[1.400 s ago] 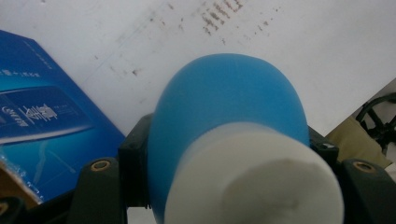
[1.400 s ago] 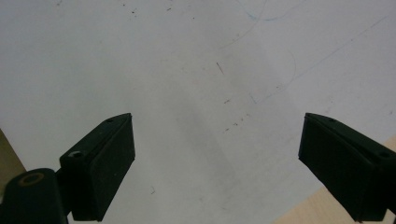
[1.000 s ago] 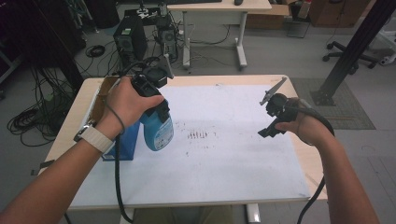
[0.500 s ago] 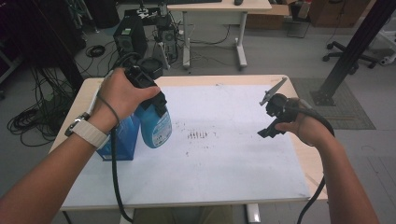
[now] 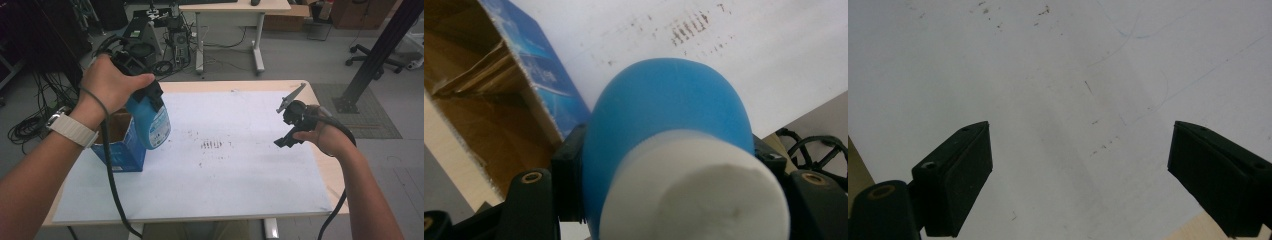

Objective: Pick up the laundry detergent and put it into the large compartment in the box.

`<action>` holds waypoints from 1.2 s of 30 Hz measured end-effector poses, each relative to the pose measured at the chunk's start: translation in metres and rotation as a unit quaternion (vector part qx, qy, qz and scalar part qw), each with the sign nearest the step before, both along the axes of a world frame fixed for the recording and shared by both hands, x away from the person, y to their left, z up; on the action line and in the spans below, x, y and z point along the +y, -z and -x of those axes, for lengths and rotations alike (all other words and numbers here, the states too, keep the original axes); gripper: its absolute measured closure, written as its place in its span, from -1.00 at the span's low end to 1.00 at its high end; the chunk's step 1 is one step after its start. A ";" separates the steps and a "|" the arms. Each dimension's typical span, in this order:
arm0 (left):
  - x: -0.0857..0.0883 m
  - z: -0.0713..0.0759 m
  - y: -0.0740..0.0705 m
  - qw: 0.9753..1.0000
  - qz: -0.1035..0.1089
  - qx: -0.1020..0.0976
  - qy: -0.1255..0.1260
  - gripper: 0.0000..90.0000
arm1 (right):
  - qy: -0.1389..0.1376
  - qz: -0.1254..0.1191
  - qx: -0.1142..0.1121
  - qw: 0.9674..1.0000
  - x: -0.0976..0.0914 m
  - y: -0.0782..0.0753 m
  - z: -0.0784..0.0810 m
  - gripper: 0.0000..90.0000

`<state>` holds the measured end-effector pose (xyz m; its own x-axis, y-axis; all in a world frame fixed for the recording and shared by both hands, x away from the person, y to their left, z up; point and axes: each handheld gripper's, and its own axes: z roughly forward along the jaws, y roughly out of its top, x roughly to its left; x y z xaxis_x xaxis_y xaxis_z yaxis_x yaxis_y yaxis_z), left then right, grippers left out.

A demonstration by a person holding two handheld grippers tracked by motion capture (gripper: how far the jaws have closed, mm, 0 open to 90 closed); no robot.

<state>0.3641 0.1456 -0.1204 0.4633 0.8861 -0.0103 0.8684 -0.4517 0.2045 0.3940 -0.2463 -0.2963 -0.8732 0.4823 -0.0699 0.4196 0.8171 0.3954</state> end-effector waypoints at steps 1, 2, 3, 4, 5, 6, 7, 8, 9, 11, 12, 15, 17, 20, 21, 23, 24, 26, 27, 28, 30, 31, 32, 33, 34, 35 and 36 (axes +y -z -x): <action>0.002 0.000 -0.002 1.000 0.002 -0.001 -0.003 -0.17 | 0.000 0.000 0.000 1.000 0.000 0.000 0.000 -0.76; 0.004 0.000 -0.004 1.000 0.003 -0.001 -0.007 -0.17 | 0.000 0.000 0.000 1.000 0.000 0.000 0.000 -0.76; 0.004 0.000 -0.004 1.000 0.003 -0.001 -0.007 -0.17 | 0.000 0.000 0.000 1.000 0.000 0.000 0.000 -0.76; 0.007 0.001 -0.008 1.000 0.002 -0.001 -0.013 -0.17 | -0.001 -0.001 -0.001 1.000 0.000 0.000 0.000 -0.76; 0.007 0.001 -0.008 1.000 0.002 -0.001 -0.013 -0.17 | -0.001 0.000 -0.001 1.000 0.000 0.000 0.000 -0.76; 0.009 0.001 -0.010 1.000 0.002 -0.001 -0.015 -0.17 | -0.001 -0.001 -0.001 1.000 0.000 0.000 0.000 -0.76; 0.012 0.002 -0.015 1.000 0.003 -0.004 -0.023 -0.17 | -0.001 -0.002 -0.001 1.000 0.000 0.000 -0.001 -0.76; 0.012 0.002 -0.015 1.000 0.003 -0.004 -0.023 -0.17 | -0.001 -0.002 -0.001 1.000 0.000 0.000 -0.001 -0.76; 0.014 0.002 -0.017 1.000 0.003 -0.005 -0.025 -0.17 | 0.000 -0.002 -0.001 1.000 0.000 0.000 -0.001 -0.76; 0.018 0.003 -0.022 0.999 0.006 -0.006 -0.036 -0.17 | -0.001 -0.002 -0.002 1.000 0.000 0.000 -0.001 -0.76; 0.021 0.003 -0.025 0.999 0.005 -0.004 -0.037 -0.17 | -0.001 -0.003 -0.001 1.000 0.000 0.000 -0.002 -0.76; 0.026 0.002 -0.029 0.999 0.007 -0.002 -0.046 -0.17 | -0.002 -0.003 -0.001 1.000 0.001 0.001 -0.002 -0.76; 0.028 0.002 -0.031 0.999 0.009 -0.004 -0.049 -0.17 | -0.003 -0.004 -0.001 1.000 0.001 0.001 -0.003 -0.76; 0.035 0.002 -0.035 0.998 0.010 -0.004 -0.061 -0.17 | -0.003 -0.003 -0.001 1.000 0.001 0.001 -0.003 -0.76; 0.035 0.002 -0.035 0.998 0.010 -0.004 -0.061 -0.17 | -0.003 -0.003 -0.001 1.000 0.001 0.001 -0.003 -0.76; 0.038 0.001 -0.037 0.998 0.011 -0.006 -0.067 -0.17 | -0.001 -0.005 0.000 1.000 0.001 0.002 -0.004 -0.76; 0.041 0.001 -0.039 0.997 0.011 -0.006 -0.072 -0.17 | -0.001 -0.005 0.001 1.000 0.001 0.003 -0.004 -0.76; 0.043 0.001 -0.040 0.997 0.012 -0.006 -0.075 -0.17 | -0.002 -0.005 0.001 1.000 0.002 0.003 -0.005 -0.76; 0.046 0.001 -0.042 0.996 0.014 -0.007 -0.083 -0.17 | -0.002 -0.005 0.001 1.000 0.002 0.003 -0.005 -0.76; 0.046 0.001 -0.042 0.996 0.014 -0.007 -0.083 -0.17 | -0.002 -0.005 0.001 1.000 0.002 0.003 -0.005 -0.76; 0.050 0.000 -0.045 0.996 0.014 -0.009 -0.091 -0.17 | -0.002 -0.005 0.000 1.000 0.002 0.003 -0.006 -0.76; 0.051 0.000 -0.046 0.995 0.016 -0.011 -0.096 -0.17 | -0.002 -0.005 0.000 1.000 0.002 0.003 -0.006 -0.76; 0.051 0.000 -0.046 0.995 0.016 -0.011 -0.096 -0.17 | -0.003 -0.005 0.000 1.000 0.003 0.003 -0.006 -0.76; 0.055 -0.001 -0.049 0.995 0.015 -0.010 -0.099 -0.17 | -0.003 -0.005 0.000 1.000 0.003 0.002 -0.006 -0.76; 0.055 -0.001 -0.049 0.995 0.015 -0.010 -0.099 -0.17 | -0.003 -0.006 0.000 1.000 0.003 0.002 -0.006 -0.76; 0.056 -0.001 -0.050 0.994 0.016 -0.011 -0.103 -0.17 | -0.003 -0.006 0.000 1.000 0.003 0.002 -0.006 -0.76; 0.058 -0.002 -0.051 0.994 0.015 -0.010 -0.104 -0.17 | -0.004 -0.005 0.000 1.000 0.003 0.002 -0.007 -0.76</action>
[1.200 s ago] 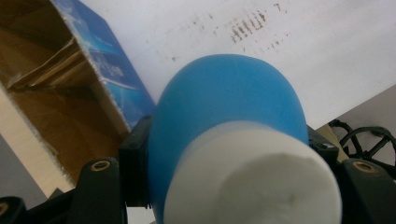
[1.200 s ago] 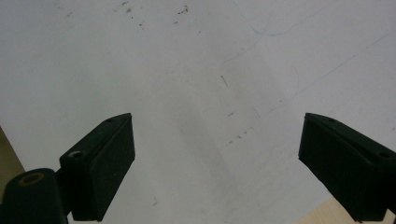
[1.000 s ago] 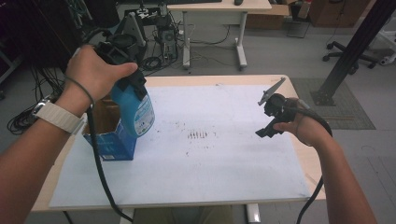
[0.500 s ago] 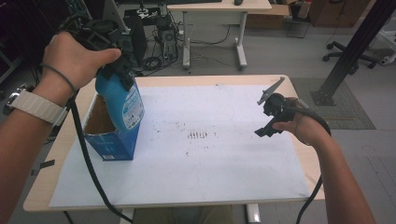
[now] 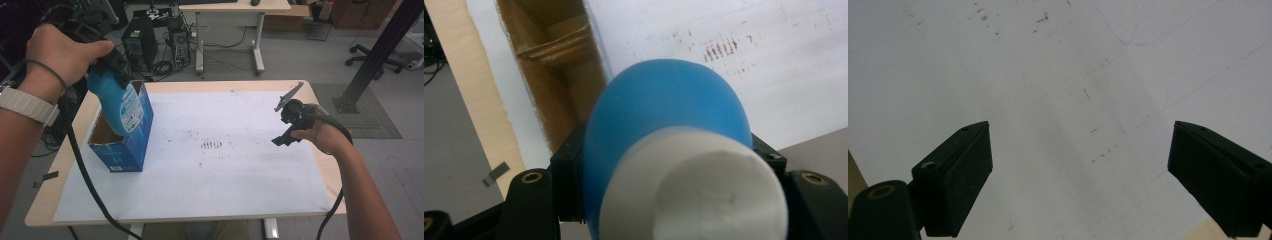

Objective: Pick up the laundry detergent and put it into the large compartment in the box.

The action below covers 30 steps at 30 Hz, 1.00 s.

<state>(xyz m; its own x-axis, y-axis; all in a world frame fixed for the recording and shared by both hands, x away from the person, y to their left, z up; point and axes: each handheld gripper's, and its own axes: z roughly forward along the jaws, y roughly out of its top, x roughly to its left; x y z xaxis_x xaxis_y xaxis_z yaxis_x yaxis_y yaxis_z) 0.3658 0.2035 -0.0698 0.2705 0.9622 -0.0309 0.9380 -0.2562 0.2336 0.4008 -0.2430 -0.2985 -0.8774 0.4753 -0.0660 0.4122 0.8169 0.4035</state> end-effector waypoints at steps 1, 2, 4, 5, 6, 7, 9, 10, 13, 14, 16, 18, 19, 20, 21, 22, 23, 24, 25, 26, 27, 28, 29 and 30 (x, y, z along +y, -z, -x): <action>0.003 -0.001 -0.001 1.000 0.001 -0.003 -0.008 -0.17 | 0.000 0.000 0.000 1.000 0.000 0.000 0.000 -0.76; 0.004 -0.001 -0.002 1.000 0.000 -0.003 -0.011 -0.17 | 0.001 0.001 0.000 1.000 0.000 0.000 0.000 -0.76; 0.007 -0.002 -0.002 1.000 -0.001 -0.003 -0.018 -0.17 | 0.002 -0.001 0.001 1.000 0.000 0.001 0.000 -0.76; 0.008 -0.003 -0.002 1.000 -0.001 -0.004 -0.020 -0.17 | 0.002 -0.001 0.001 1.000 0.000 0.001 0.000 -0.76; 0.010 -0.004 -0.003 1.000 0.000 -0.005 -0.025 -0.17 | 0.002 -0.001 0.001 1.000 -0.001 0.001 0.000 -0.76; 0.012 -0.004 -0.003 1.000 0.001 -0.005 -0.028 -0.17 | 0.002 -0.001 0.002 1.000 -0.001 0.001 0.000 -0.76; 0.015 -0.006 -0.004 0.999 0.000 -0.007 -0.036 -0.17 | 0.003 0.000 0.003 1.000 -0.001 0.002 0.000 -0.76; 0.015 -0.006 -0.004 0.999 0.000 -0.007 -0.036 -0.17 | 0.003 0.000 0.003 1.000 -0.001 0.002 0.000 -0.76; 0.020 -0.008 -0.004 0.999 -0.001 -0.009 -0.047 -0.17 | 0.004 -0.001 0.002 1.000 -0.002 0.002 -0.001 -0.77; 0.020 -0.008 -0.004 0.999 -0.001 -0.009 -0.047 -0.17 | 0.004 -0.001 0.002 1.000 -0.002 0.002 -0.001 -0.77; 0.022 -0.010 -0.004 0.999 -0.003 -0.009 -0.053 -0.17 | 0.003 -0.002 0.002 1.000 -0.002 0.002 -0.001 -0.77; 0.024 -0.011 -0.003 0.998 -0.004 -0.012 -0.058 -0.17 | 0.004 -0.001 0.003 1.000 -0.003 0.002 -0.001 -0.77; 0.025 -0.012 -0.002 0.998 -0.005 -0.011 -0.059 -0.17 | 0.004 -0.001 0.003 1.000 -0.003 0.003 -0.001 -0.77; 0.026 -0.013 -0.002 0.998 -0.004 -0.011 -0.062 -0.17 | 0.004 0.000 0.004 1.000 -0.003 0.003 -0.001 -0.77; 0.026 -0.013 -0.002 0.998 -0.004 -0.011 -0.062 -0.17 | 0.003 0.001 0.005 1.000 -0.002 0.003 -0.002 -0.77; 0.028 -0.015 -0.001 0.998 -0.003 -0.014 -0.068 -0.17 | 0.003 0.001 0.005 1.000 -0.002 0.003 -0.002 -0.77; 0.029 -0.015 0.000 0.997 -0.002 -0.016 -0.071 -0.17 | 0.004 0.001 0.004 1.000 -0.003 0.003 -0.002 -0.77; 0.030 -0.016 0.000 0.997 -0.003 -0.015 -0.072 -0.17 | 0.003 0.001 0.004 1.000 -0.003 0.003 -0.002 -0.77; 0.031 -0.016 0.001 0.997 -0.003 -0.017 -0.075 -0.17 | 0.004 0.001 0.004 1.000 -0.003 0.003 -0.002 -0.77; 0.032 -0.017 0.002 0.997 -0.005 -0.018 -0.076 -0.17 | 0.004 0.000 0.004 1.000 -0.003 0.003 -0.002 -0.77; 0.033 -0.018 0.003 0.997 -0.006 -0.018 -0.078 -0.17 | 0.004 0.001 0.004 1.000 -0.003 0.003 -0.002 -0.77; 0.033 -0.018 0.003 0.997 -0.008 -0.019 -0.079 -0.17 | 0.004 0.001 0.004 1.000 -0.003 0.003 -0.002 -0.77; 0.034 -0.019 0.004 0.996 -0.009 -0.020 -0.082 -0.17 | 0.004 0.001 0.004 1.000 -0.003 0.003 -0.002 -0.77; 0.034 -0.020 0.006 0.996 -0.011 -0.019 -0.083 -0.17 | 0.005 0.002 0.005 1.000 -0.003 0.003 -0.002 -0.77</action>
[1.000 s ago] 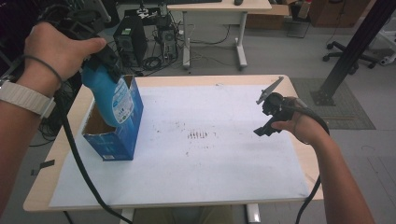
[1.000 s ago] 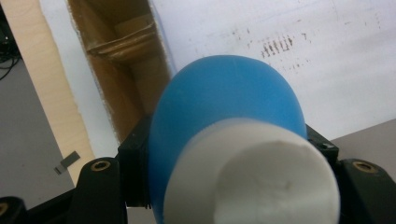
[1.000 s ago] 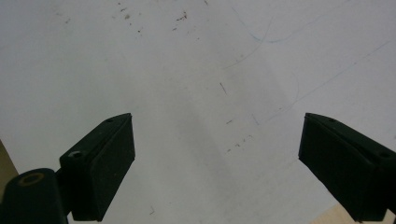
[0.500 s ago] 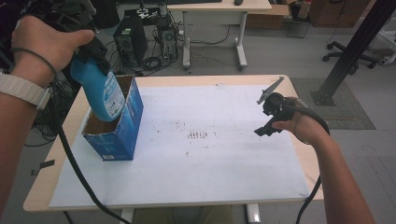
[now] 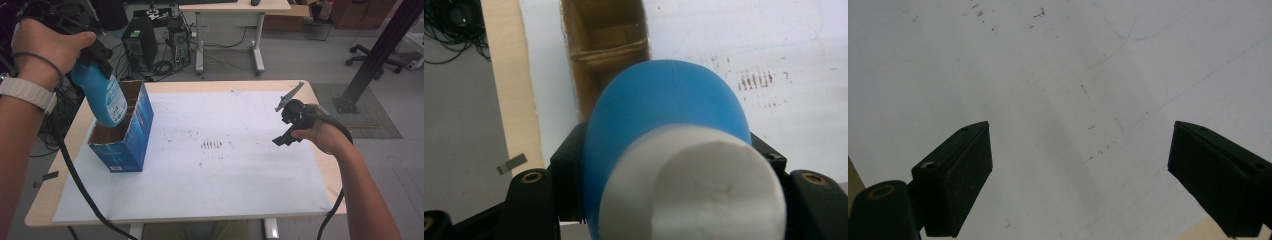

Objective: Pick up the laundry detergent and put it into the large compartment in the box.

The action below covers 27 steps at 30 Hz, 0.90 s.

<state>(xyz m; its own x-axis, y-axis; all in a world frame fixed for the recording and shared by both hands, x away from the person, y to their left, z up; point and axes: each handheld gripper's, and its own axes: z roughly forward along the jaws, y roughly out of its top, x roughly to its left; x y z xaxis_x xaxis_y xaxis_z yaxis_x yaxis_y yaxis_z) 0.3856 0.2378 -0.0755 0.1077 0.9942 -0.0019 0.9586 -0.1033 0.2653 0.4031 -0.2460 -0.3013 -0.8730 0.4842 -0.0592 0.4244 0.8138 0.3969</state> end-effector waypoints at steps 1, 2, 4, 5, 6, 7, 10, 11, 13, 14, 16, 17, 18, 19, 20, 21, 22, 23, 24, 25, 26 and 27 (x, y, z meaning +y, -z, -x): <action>0.000 0.000 0.000 1.000 0.000 0.000 0.000 -0.17 | 0.000 0.000 0.000 1.000 0.000 0.000 0.000 -0.77; 0.001 -0.002 0.003 1.000 -0.002 0.001 -0.003 -0.17 | 0.000 0.000 0.000 1.000 0.000 0.000 0.000 -0.77; 0.002 -0.003 0.005 1.000 -0.003 0.002 -0.005 -0.17 | 0.000 0.001 0.001 1.000 0.000 0.001 0.000 -0.77; 0.003 -0.004 0.008 1.000 -0.004 0.005 -0.006 -0.17 | 0.000 0.001 0.002 1.000 0.000 0.001 0.000 -0.77; 0.003 -0.004 0.008 1.000 -0.004 0.005 -0.006 -0.17 | 0.000 0.001 0.002 1.000 0.000 0.001 0.000 -0.77; 0.004 -0.006 0.011 1.000 -0.004 0.006 -0.006 -0.17 | 0.000 0.001 0.003 1.000 0.000 0.001 0.000 -0.77; 0.005 -0.008 0.013 1.000 -0.004 0.005 -0.008 -0.17 | 0.001 0.003 0.004 1.000 0.000 0.001 0.000 -0.77; 0.005 -0.009 0.014 1.000 -0.005 0.003 -0.011 -0.17 | 0.000 0.003 0.003 1.000 -0.001 0.001 -0.001 -0.77; 0.006 -0.011 0.015 1.000 -0.010 0.003 -0.012 -0.17 | 0.003 0.003 0.003 1.000 -0.001 0.000 -0.001 -0.77; 0.006 -0.011 0.016 1.000 -0.011 0.002 -0.013 -0.17 | 0.003 0.002 0.003 1.000 -0.002 0.000 -0.001 -0.77; 0.007 -0.013 0.019 1.000 -0.013 0.001 -0.014 -0.17 | 0.004 0.002 0.003 1.000 -0.002 0.000 -0.001 -0.77; 0.007 -0.013 0.019 1.000 -0.013 0.001 -0.014 -0.17 | 0.004 0.003 0.003 1.000 -0.002 0.000 -0.001 -0.77; 0.008 -0.014 0.024 1.000 -0.010 0.001 -0.017 -0.17 | 0.004 0.002 0.003 1.000 -0.002 0.001 -0.001 -0.77; 0.009 -0.015 0.026 1.000 -0.009 0.002 -0.018 -0.17 | 0.003 0.003 0.003 1.000 -0.002 0.001 -0.001 -0.77; 0.010 -0.016 0.028 1.000 -0.009 0.001 -0.018 -0.17 | 0.004 0.003 0.004 1.000 -0.002 0.001 0.000 -0.77; 0.010 -0.017 0.030 1.000 -0.010 0.002 -0.019 -0.17 | 0.003 0.003 0.004 1.000 -0.002 0.001 0.000 -0.77; 0.011 -0.017 0.032 1.000 -0.012 0.003 -0.018 -0.17 | 0.004 0.004 0.004 1.000 -0.002 0.001 0.000 -0.77; 0.011 -0.018 0.034 1.000 -0.014 0.003 -0.018 -0.17 | 0.004 0.004 0.004 1.000 -0.002 0.001 0.000 -0.77; 0.012 -0.019 0.036 1.000 -0.015 0.006 -0.017 -0.17 | 0.004 0.004 0.004 1.000 -0.002 0.001 0.000 -0.77; 0.012 -0.020 0.039 1.000 -0.016 0.007 -0.017 -0.17 | 0.004 0.004 0.004 1.000 -0.003 0.001 0.000 -0.77; 0.013 -0.020 0.041 1.000 -0.017 0.006 -0.019 -0.17 | 0.004 0.004 0.004 1.000 -0.003 0.001 0.000 -0.77; 0.014 -0.021 0.044 1.000 -0.017 0.007 -0.019 -0.17 | 0.005 0.004 0.004 1.000 -0.003 0.001 0.000 -0.77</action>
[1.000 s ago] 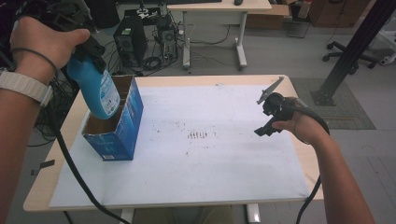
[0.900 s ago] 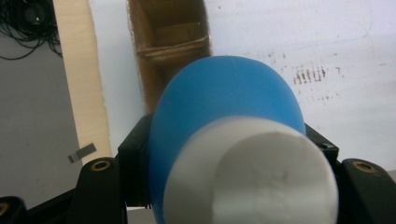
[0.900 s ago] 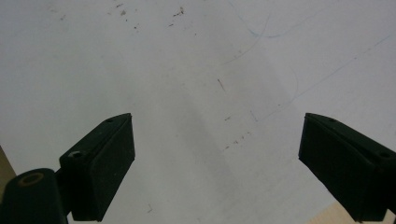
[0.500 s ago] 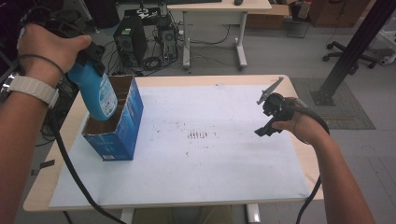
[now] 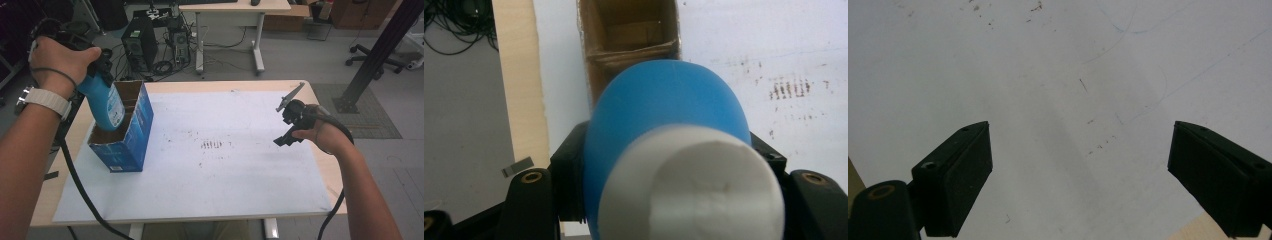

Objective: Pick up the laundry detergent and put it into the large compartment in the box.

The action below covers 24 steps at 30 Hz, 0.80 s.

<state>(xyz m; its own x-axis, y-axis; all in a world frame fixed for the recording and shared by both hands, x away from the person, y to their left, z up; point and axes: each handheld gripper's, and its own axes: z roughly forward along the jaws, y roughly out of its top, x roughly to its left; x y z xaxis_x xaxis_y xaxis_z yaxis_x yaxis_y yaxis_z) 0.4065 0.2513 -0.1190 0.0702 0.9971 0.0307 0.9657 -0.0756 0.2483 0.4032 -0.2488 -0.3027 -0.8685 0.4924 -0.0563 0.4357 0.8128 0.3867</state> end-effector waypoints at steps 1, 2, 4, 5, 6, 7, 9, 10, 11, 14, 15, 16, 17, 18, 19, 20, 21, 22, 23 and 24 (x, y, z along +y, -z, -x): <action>0.001 -0.001 0.003 1.000 0.000 0.001 0.000 -0.17 | 0.000 -0.001 0.000 1.000 0.000 0.000 0.000 -0.77; 0.001 -0.001 0.003 1.000 0.000 0.001 0.000 -0.17 | 0.000 -0.001 0.000 1.000 0.000 0.000 0.000 -0.77; 0.004 -0.003 0.012 1.000 0.003 0.000 -0.001 -0.17 | 0.000 0.001 0.002 1.000 0.000 0.002 0.000 -0.77; 0.004 -0.003 0.012 1.000 0.003 0.000 -0.001 -0.17 | 0.000 0.001 0.002 1.000 0.000 0.002 0.000 -0.77; 0.005 -0.004 0.017 1.000 0.003 0.003 0.000 -0.17 | 0.001 0.002 0.003 1.000 0.000 0.002 0.000 -0.77; 0.005 -0.004 0.017 1.000 0.003 0.003 0.000 -0.17 | 0.001 0.002 0.003 1.000 0.000 0.002 0.000 -0.77; 0.006 -0.006 0.028 1.000 0.003 0.006 0.002 -0.17 | 0.002 0.003 0.003 1.000 0.000 0.003 0.000 -0.77; 0.007 -0.006 0.031 1.000 0.004 0.006 0.001 -0.17 | 0.002 0.002 0.004 1.000 0.000 0.003 0.000 -0.77; 0.007 -0.007 0.035 1.000 0.006 0.007 0.002 -0.17 | 0.003 0.002 0.003 1.000 0.000 0.003 0.000 -0.77; 0.009 -0.009 0.044 1.000 0.008 0.012 0.004 -0.17 | 0.003 0.002 0.004 1.000 0.000 0.004 0.000 -0.77; 0.009 -0.009 0.044 1.000 0.008 0.012 0.004 -0.17 | 0.003 0.002 0.004 1.000 0.000 0.004 0.000 -0.77; 0.010 -0.011 0.048 1.000 0.008 0.015 0.005 -0.17 | 0.003 0.004 0.005 1.000 0.000 0.004 0.001 -0.77; 0.010 -0.011 0.048 1.000 0.008 0.015 0.005 -0.17 | 0.005 0.005 0.006 1.000 0.000 0.004 0.001 -0.77; 0.011 -0.011 0.050 1.000 0.008 0.014 0.004 -0.17 | 0.005 0.005 0.006 1.000 0.000 0.004 0.001 -0.77; 0.011 -0.012 0.054 1.000 0.005 0.014 0.005 -0.17 | 0.005 0.005 0.006 1.000 0.000 0.004 0.001 -0.77; 0.011 -0.012 0.056 1.000 0.004 0.014 0.006 -0.17 | 0.005 0.005 0.006 1.000 0.000 0.004 0.001 -0.77; 0.011 -0.013 0.059 1.000 0.003 0.015 0.007 -0.17 | 0.007 0.006 0.007 1.000 0.000 0.004 0.001 -0.77; 0.011 -0.013 0.060 1.000 0.003 0.016 0.007 -0.17 | 0.006 0.005 0.008 1.000 0.000 0.005 0.000 -0.77; 0.011 -0.014 0.063 1.000 0.002 0.014 0.008 -0.17 | 0.005 0.007 0.008 1.000 0.001 0.005 0.000 -0.77; 0.011 -0.014 0.063 1.000 0.002 0.014 0.008 -0.17 | 0.005 0.007 0.008 1.000 0.001 0.005 0.000 -0.77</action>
<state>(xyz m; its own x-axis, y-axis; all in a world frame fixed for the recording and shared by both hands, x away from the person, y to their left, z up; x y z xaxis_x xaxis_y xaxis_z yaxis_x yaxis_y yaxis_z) 0.4204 0.2628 -0.1824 0.0866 0.9960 0.0241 0.9712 -0.0898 0.2207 0.4030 -0.2481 -0.3082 -0.8640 0.5010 -0.0492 0.4506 0.8132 0.3683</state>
